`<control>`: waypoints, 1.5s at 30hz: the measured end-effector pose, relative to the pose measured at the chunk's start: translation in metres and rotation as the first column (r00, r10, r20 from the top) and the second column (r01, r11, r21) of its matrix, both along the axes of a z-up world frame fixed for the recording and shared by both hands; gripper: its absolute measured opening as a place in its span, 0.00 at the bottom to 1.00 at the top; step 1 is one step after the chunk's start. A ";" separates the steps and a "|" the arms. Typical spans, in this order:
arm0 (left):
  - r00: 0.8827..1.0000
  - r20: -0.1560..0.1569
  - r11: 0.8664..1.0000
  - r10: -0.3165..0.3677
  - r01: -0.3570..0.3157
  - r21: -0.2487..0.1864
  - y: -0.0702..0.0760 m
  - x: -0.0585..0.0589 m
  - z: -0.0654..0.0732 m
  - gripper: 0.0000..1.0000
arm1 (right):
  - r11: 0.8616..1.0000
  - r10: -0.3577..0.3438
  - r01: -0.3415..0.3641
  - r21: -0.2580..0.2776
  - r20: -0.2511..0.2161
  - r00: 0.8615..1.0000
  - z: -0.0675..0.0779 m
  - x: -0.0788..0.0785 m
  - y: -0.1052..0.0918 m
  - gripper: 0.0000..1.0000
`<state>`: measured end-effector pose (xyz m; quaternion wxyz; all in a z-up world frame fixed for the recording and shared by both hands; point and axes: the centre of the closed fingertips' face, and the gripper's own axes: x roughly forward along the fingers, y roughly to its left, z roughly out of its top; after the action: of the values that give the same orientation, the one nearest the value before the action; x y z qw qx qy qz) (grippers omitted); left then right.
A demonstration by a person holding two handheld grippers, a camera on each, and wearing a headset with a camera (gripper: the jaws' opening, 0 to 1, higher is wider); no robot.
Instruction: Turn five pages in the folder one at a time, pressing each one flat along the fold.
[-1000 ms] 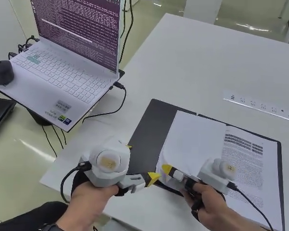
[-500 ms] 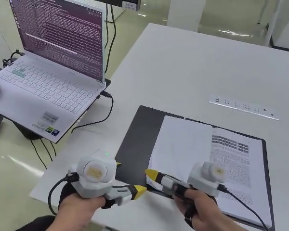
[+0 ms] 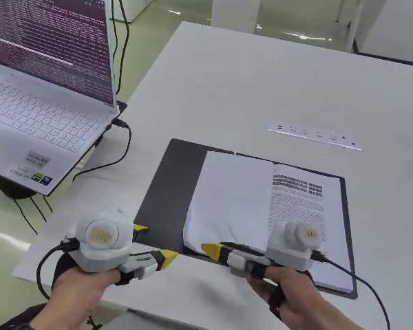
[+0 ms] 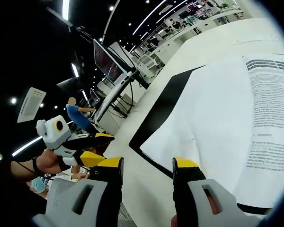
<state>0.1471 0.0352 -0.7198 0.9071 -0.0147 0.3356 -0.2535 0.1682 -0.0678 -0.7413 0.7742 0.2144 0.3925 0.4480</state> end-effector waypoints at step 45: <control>0.994 -0.104 0.999 -0.030 0.031 0.007 -0.059 0.042 -0.065 0.00 | 0.975 -0.223 0.223 -0.016 0.003 0.975 0.003 -0.005 -0.104 0.30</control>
<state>0.1889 -0.0236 -0.7845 0.8845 -0.0188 0.3836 -0.2648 0.1634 -0.1721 -0.7382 0.8214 0.2506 0.3692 0.3553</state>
